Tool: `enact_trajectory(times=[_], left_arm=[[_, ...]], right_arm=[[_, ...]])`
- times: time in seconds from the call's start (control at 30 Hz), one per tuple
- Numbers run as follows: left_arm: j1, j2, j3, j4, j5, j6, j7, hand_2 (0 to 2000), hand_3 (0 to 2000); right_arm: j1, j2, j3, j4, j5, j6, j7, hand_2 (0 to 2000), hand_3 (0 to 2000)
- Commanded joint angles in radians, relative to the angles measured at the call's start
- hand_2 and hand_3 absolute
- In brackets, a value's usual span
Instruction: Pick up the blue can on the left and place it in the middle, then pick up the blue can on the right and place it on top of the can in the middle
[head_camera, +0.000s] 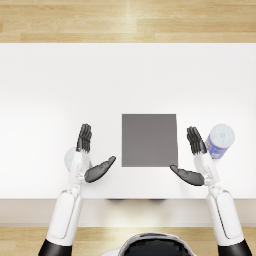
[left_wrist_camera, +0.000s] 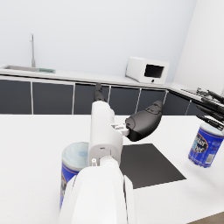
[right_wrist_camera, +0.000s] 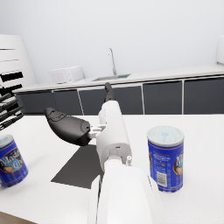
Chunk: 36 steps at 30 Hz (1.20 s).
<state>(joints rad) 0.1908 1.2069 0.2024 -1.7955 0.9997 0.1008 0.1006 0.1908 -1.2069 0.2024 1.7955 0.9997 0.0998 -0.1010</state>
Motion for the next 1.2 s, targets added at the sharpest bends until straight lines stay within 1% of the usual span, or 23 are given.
enact_trajectory(times=[0.03, 0.7, 0.73, 0.8, 0.9, 0.93, 1.1, 1.2], left_arm=[[0.000, 0.000, 0.000, 0.000, 0.000, 0.000, 0.000, 0, 0], [0.000, 0.000, 0.000, 0.000, 0.000, 0.000, 0.000, 0, 0], [0.002, 0.001, 0.030, 0.016, 0.000, 0.000, 0.000, 0, 0], [0.015, 0.014, -0.020, -0.014, 0.000, -0.049, -0.049, 0, 0], [0.023, 0.025, -0.091, -0.049, 0.000, -0.082, -0.082, 0, 0], [0.021, 0.027, -0.112, -0.057, 0.044, -0.087, -0.087, 0, 0], [0.010, 0.035, -0.218, -0.103, 0.266, -0.098, -0.098, 0, 0], [-0.019, 0.041, -0.289, -0.121, 0.388, -0.100, -0.100, 0, 0]], right_arm=[[0.000, 0.000, 0.000, 0.000, 0.000, 0.000, 0.000, 0, 0], [0.000, 0.000, 0.000, 0.000, 0.000, 0.000, 0.000, 0, 0], [0.002, -0.001, 0.030, -0.016, 0.000, 0.000, 0.000, 0, 0], [0.024, -0.020, 0.007, 0.009, 0.000, -0.048, 0.049, 0, 0], [0.067, -0.045, -0.072, 0.024, 0.000, -0.081, 0.082, 0, 0], [0.079, -0.049, -0.106, 0.028, 0.044, -0.086, 0.087, 0, 0], [0.088, -0.058, -0.202, 0.049, 0.266, -0.097, 0.098, 0, 0], [0.092, -0.062, -0.261, 0.054, 0.388, -0.099, 0.100, 0, 0]])
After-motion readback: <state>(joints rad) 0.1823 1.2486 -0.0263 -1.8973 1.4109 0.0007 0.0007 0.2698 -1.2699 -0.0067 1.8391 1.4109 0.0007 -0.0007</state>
